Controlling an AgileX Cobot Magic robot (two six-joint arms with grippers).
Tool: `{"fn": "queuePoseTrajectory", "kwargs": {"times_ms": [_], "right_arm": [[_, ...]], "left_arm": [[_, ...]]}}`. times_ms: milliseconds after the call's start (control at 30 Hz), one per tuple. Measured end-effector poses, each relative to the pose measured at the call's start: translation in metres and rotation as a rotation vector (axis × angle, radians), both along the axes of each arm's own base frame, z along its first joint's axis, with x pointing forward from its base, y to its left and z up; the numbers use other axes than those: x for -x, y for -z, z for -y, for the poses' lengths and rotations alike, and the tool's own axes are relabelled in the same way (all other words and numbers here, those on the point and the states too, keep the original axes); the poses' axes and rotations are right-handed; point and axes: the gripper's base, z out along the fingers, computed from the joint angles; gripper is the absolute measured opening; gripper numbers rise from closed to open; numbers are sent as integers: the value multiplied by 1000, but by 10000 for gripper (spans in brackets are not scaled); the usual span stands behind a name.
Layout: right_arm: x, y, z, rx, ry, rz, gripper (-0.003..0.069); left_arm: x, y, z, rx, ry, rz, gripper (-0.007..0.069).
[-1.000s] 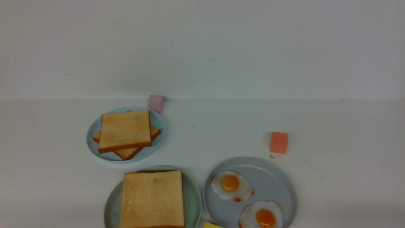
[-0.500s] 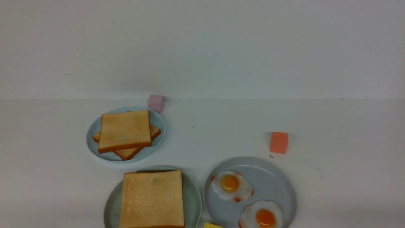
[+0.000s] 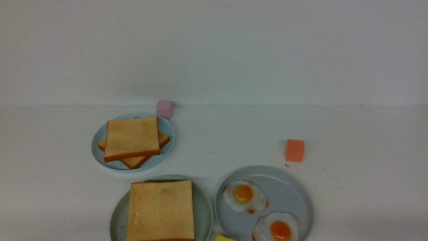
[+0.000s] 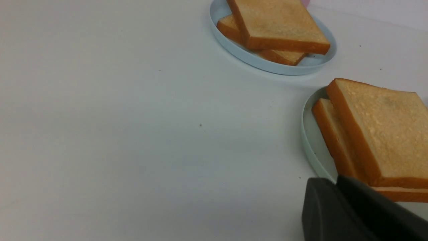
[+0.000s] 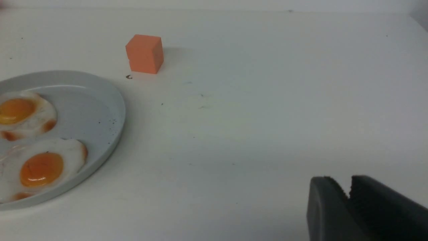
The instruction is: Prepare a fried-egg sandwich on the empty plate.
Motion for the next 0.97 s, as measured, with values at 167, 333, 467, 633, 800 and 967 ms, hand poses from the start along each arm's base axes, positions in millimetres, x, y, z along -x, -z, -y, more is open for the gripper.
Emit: {"fn": "queuePoseTrajectory", "kwargs": {"times_ms": [167, 333, 467, 633, 800, 967], "right_arm": [[0, 0, 0, 0, 0, 0, 136], [0, 0, 0, 0, 0, 0, 136], [0, 0, 0, 0, 0, 0, 138], [0, 0, 0, 0, 0, 0, 147], [0, 0, 0, 0, 0, 0, 155], [0, 0, 0, 0, 0, 0, 162]], "left_arm": [[0, 0, 0, 0, 0, 0, 71], [0, 0, 0, 0, 0, 0, 78], [0, 0, 0, 0, 0, 0, 83], [0, 0, 0, 0, 0, 0, 92], [0, 0, 0, 0, 0, 0, 95], [0, 0, 0, 0, 0, 0, 102]]}}
